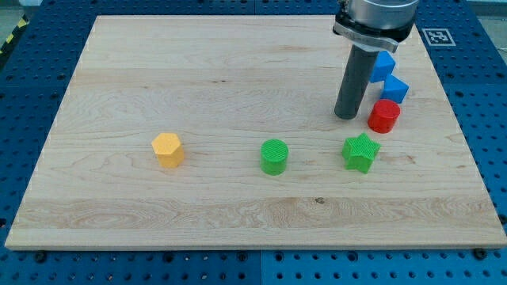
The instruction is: Push the red circle slightly towards the center right
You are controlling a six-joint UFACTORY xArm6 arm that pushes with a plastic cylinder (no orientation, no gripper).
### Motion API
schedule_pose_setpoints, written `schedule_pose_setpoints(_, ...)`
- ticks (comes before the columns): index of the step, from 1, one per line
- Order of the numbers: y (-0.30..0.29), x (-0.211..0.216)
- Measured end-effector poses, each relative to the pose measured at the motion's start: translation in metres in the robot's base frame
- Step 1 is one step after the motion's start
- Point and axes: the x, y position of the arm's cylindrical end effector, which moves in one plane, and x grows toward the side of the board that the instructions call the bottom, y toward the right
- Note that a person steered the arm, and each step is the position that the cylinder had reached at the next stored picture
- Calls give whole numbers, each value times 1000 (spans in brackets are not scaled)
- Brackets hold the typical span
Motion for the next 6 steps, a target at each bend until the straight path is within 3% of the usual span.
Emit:
schedule_pose_setpoints(2, 6, 15)
schedule_pose_setpoints(4, 48, 15)
schedule_pose_setpoints(6, 24, 16)
